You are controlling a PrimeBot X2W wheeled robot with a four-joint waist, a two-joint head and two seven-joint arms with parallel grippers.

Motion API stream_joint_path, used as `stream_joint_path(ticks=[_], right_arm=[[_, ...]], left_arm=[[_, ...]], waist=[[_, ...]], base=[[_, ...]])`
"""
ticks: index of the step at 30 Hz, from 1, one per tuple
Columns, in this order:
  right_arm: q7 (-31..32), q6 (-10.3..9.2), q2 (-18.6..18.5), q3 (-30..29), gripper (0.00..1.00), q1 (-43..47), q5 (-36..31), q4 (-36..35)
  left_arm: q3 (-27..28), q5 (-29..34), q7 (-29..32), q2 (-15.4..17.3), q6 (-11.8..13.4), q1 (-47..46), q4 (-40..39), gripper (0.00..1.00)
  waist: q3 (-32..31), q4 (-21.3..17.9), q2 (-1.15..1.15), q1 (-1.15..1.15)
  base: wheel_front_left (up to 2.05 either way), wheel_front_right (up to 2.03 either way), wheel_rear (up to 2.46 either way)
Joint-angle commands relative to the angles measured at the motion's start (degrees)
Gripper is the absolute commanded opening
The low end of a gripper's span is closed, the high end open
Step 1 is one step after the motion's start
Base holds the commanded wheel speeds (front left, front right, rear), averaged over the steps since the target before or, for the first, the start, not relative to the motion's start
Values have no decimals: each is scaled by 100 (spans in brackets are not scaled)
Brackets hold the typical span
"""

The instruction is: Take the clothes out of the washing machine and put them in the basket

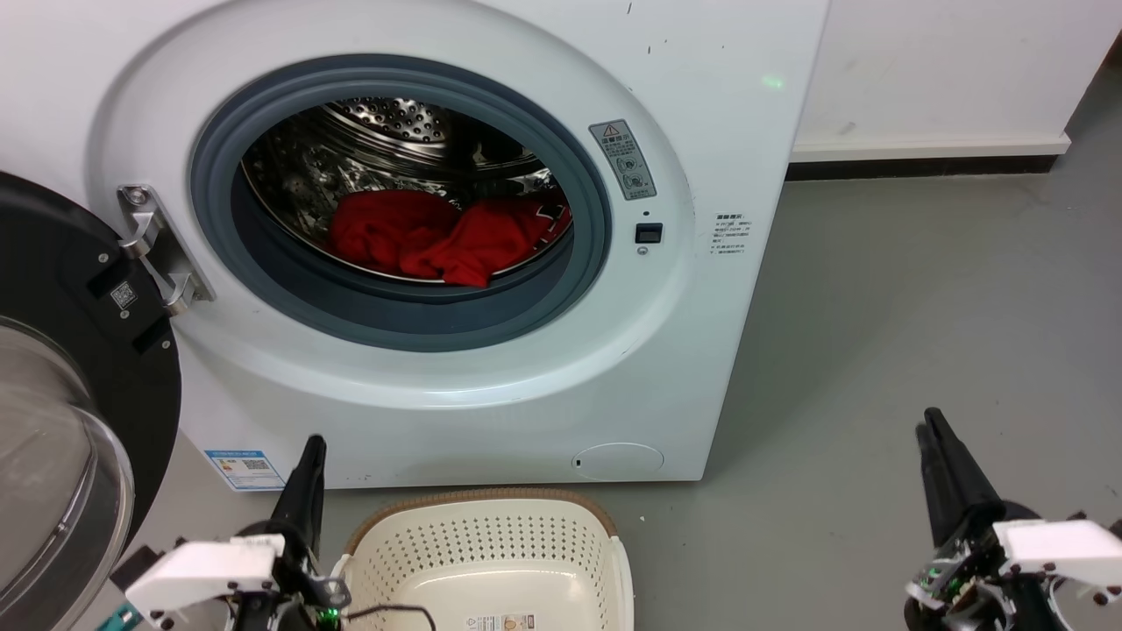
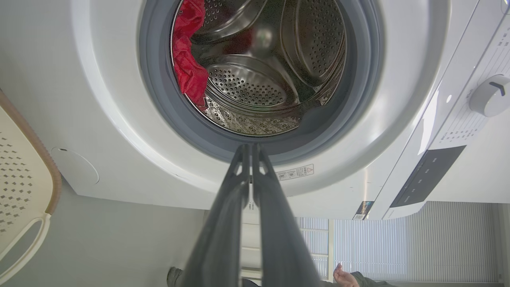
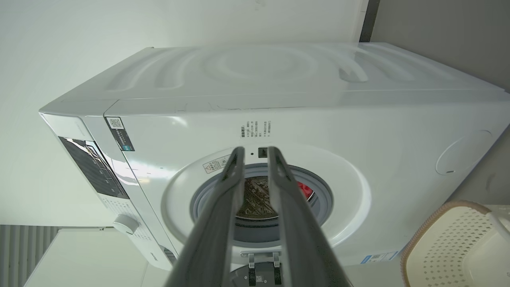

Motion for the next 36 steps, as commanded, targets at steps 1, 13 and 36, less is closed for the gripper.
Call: stream_joint_path(ticks=[1,13,36], right_arm=[[-6,0,2,2,100,34,-1,22],[-355,0,-1,85,100,81,-245,-39],[-883,0,-7,-429,100,-81,-3247,-777]], left_arm=[[-4,3,-6,-2,0,36,28,100],[110,270,-351,0,-3,149,-174,100],[1121,2489,-874,5,318,20,-872,100]], waist=[[1,0,0,0],[13,-16,0,0],[65,-51,0,0]], base=[[0,0,0],[0,0,0],[0,0,0]])
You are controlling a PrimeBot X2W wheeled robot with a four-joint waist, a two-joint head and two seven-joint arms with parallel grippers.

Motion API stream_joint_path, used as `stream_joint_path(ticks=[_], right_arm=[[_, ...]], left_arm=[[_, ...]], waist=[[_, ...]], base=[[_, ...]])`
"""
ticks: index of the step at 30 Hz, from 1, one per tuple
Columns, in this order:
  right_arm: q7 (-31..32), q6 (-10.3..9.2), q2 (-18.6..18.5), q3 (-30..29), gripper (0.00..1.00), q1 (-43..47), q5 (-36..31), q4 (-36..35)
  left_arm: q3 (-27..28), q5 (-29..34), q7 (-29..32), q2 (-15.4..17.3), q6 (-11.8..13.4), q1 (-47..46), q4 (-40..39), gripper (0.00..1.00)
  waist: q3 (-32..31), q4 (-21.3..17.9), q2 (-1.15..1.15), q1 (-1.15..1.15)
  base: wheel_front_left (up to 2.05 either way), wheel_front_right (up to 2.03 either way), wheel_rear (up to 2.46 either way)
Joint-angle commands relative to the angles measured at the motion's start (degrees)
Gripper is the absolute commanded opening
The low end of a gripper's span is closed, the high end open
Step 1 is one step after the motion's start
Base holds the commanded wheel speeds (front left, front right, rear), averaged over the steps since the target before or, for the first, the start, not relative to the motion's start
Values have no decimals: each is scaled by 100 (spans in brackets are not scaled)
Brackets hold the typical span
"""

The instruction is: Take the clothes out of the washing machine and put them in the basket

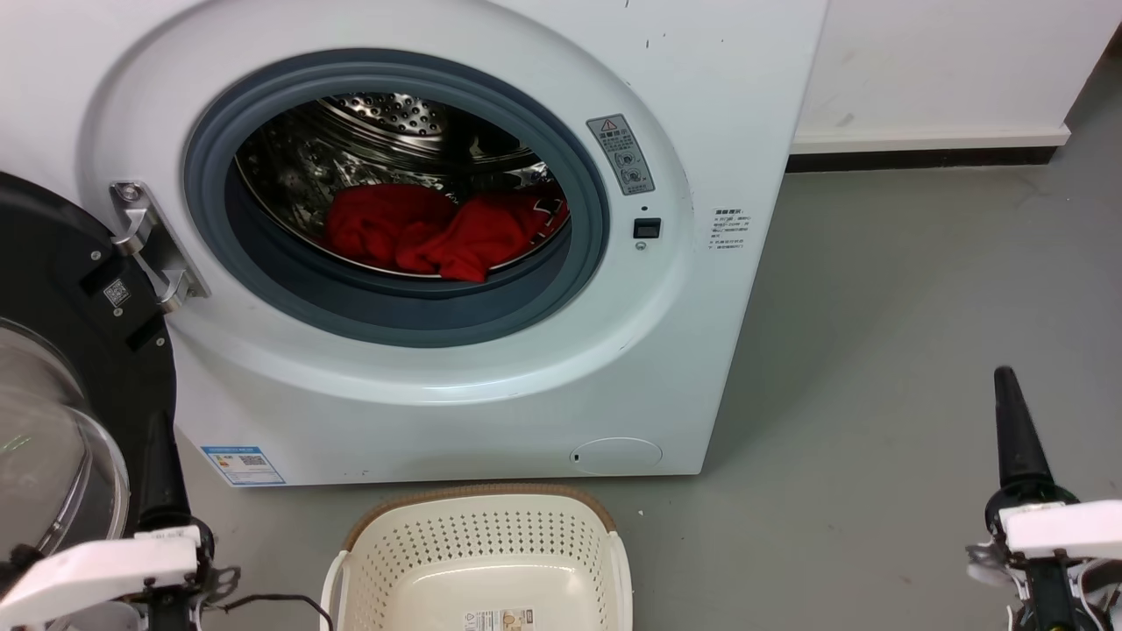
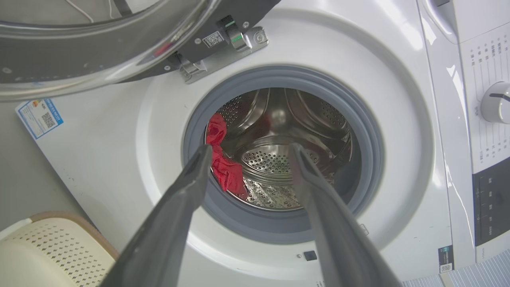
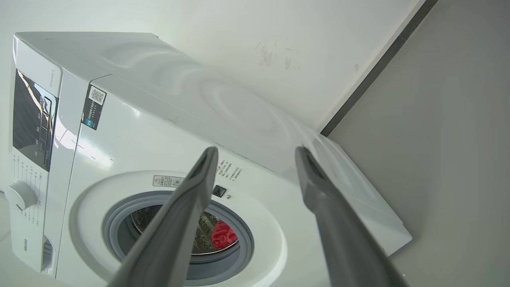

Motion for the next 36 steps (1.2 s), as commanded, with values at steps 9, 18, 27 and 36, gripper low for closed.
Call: stream_joint_path(ticks=[9,18,27,36], right_arm=[[-206,-1,-21,224,100,-169,-1656,-862],[-527,-1,-25,582,100,-15,-3786,-1383],[-670,-1,-26,533,100,30,-4574,-1470],[-796,-1,-27,539,100,150,-5255,-1348]], left_arm=[[-344,1218,-208,19,755,-7,-1021,100],[-1307,3279,-527,21,802,157,-1719,100],[-1885,4331,-668,264,1273,267,-2129,100],[-2642,4720,-798,654,1619,385,-1716,100]], waist=[[50,-3,0,0],[121,-38,0,0],[126,-54,0,0],[115,-79,0,0]], base=[[0,0,0],[0,0,0],[0,0,0],[0,0,0]])
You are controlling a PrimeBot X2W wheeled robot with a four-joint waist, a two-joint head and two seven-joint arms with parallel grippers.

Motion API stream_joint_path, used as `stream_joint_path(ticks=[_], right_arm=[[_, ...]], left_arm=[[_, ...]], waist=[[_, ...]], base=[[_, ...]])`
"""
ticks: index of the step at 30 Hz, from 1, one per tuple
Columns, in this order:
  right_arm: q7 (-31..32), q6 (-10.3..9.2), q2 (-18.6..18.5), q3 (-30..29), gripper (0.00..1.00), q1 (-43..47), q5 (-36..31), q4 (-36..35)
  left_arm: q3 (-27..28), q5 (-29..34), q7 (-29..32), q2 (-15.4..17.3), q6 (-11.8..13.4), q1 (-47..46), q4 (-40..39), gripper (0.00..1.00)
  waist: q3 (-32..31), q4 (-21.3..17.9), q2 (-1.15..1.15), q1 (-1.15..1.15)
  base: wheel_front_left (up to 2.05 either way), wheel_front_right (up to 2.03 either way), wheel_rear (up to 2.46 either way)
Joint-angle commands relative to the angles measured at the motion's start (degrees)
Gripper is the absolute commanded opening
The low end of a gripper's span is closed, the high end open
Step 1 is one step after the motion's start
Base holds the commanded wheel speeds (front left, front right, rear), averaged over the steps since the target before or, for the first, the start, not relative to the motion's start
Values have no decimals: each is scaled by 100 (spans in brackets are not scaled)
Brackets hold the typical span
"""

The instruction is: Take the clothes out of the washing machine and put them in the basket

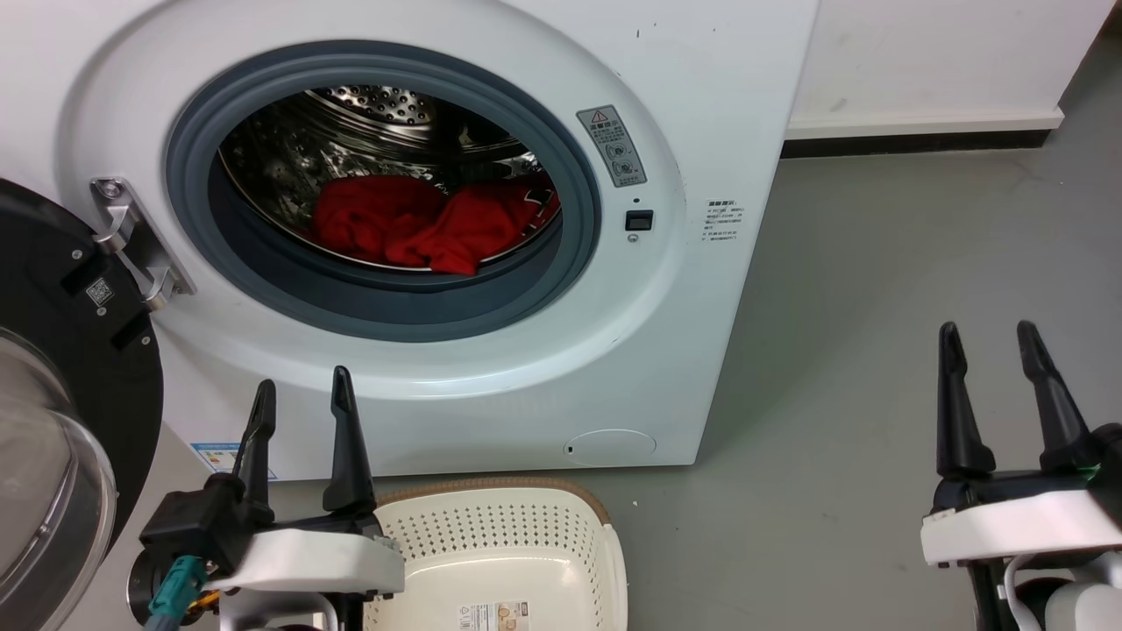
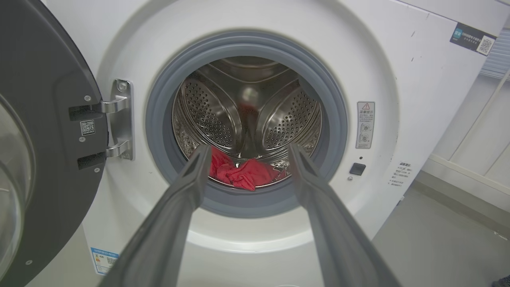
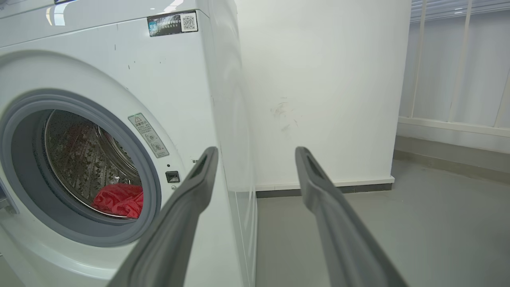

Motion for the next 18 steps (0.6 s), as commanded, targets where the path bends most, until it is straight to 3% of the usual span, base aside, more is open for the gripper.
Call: stream_joint_path(ticks=[1,12,15,18], right_arm=[[-61,-1,-18,-6,100,47,-221,28],[-206,-1,-19,107,100,126,-810,199],[-231,-1,-20,130,100,140,-880,211],[-267,-1,-20,149,100,149,-1029,217]], left_arm=[[-99,213,-66,93,90,-53,-6,100],[-650,872,-211,496,651,-117,151,100],[-701,901,-241,524,702,-120,172,100],[-709,798,-274,522,599,-72,260,100]], waist=[[0,-12,0,0],[47,-57,0,0],[52,-64,0,0],[56,-74,0,0]], base=[[0,0,0],[0,0,0],[0,0,0],[0,0,0]])
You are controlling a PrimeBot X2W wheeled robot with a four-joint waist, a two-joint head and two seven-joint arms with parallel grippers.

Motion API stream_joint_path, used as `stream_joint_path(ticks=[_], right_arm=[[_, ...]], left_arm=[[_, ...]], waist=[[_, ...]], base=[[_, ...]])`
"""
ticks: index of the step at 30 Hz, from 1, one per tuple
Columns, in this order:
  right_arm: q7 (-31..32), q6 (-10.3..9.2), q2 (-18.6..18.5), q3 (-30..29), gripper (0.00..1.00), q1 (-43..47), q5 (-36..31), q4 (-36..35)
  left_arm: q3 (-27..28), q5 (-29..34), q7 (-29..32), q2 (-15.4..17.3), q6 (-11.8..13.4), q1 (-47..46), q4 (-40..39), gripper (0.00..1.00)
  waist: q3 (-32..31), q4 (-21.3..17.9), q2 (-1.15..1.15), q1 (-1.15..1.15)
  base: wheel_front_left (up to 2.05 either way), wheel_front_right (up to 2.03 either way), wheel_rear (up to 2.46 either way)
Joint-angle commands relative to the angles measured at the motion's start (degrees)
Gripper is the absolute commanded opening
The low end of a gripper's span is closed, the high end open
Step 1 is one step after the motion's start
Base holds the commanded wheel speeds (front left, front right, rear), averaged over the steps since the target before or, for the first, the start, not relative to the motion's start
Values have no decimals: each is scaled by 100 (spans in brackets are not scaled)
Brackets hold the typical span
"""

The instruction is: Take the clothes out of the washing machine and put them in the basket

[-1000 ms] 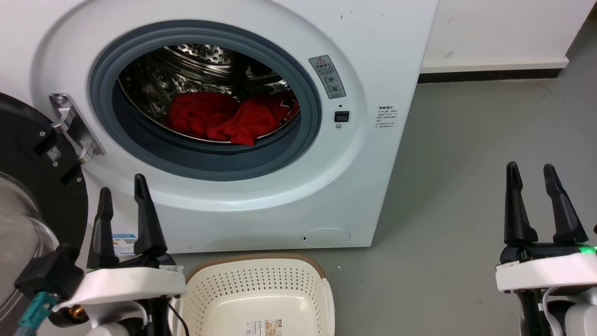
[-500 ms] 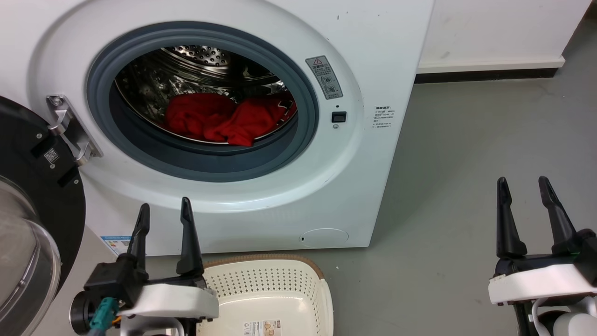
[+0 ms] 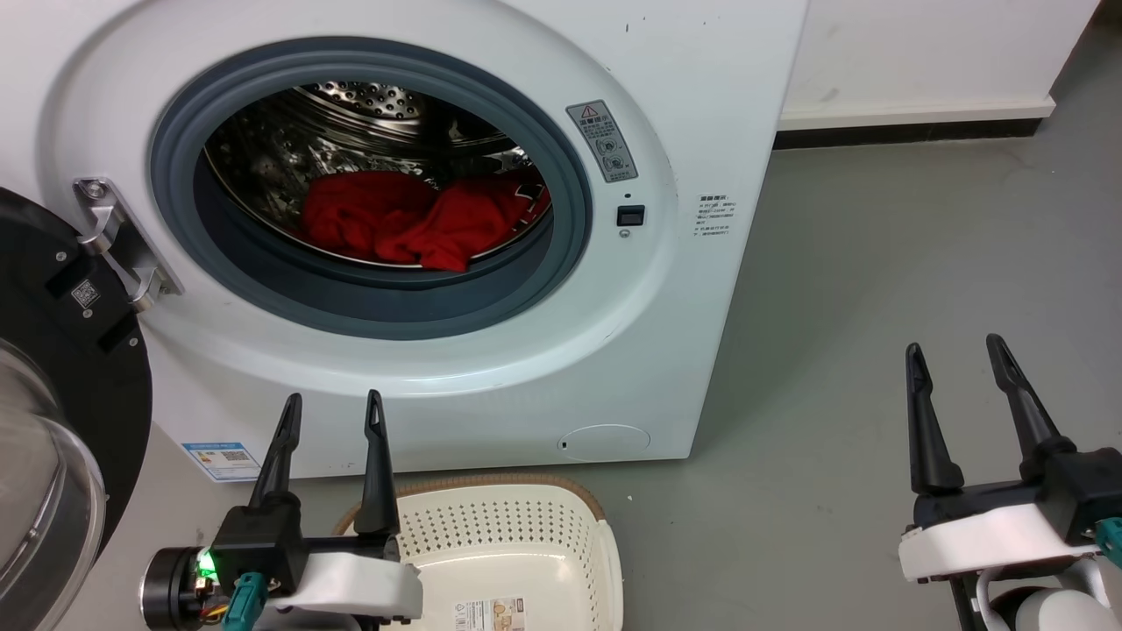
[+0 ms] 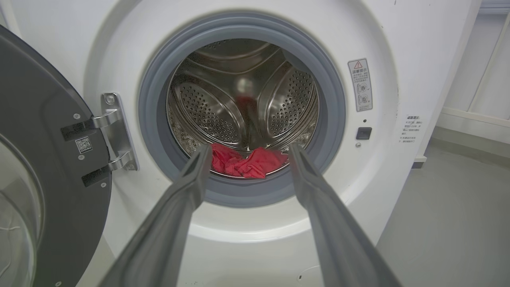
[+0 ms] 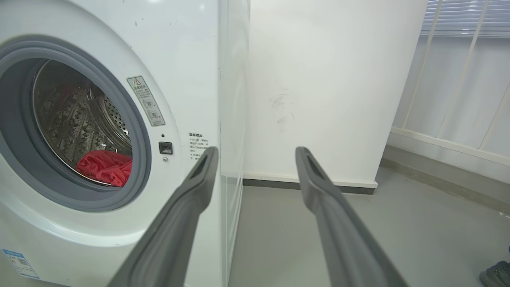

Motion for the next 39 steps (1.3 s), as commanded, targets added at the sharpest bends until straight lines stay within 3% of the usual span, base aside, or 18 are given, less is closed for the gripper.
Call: stream_joint_path(ticks=[1,9,14,21,29,39], right_arm=[[-57,-1,-19,19,100,57,-161,-41],[-144,-2,-19,16,100,68,-518,-99],[-198,-2,-15,-3,100,96,-466,-18],[-275,-2,-14,-12,100,160,-577,134],[-356,-3,-14,-59,100,170,-733,271],[-348,-3,-14,-65,100,148,-592,379]], left_arm=[[13,92,-56,36,-55,-55,5,100],[349,143,-146,-247,-396,11,-82,100],[859,242,-201,-620,-859,166,-110,100],[1117,794,-275,-809,-1526,348,113,100],[1266,1269,-355,-954,-1706,350,192,100],[1441,1239,-342,-1038,-1898,369,271,100]], waist=[[0,-5,0,0],[27,-21,0,0],[34,-22,0,0],[27,-38,0,0],[40,-49,0,0],[21,-59,0,0]], base=[[0,0,0],[0,0,0],[0,0,0],[0,0,0],[0,0,0],[0,0,0]])
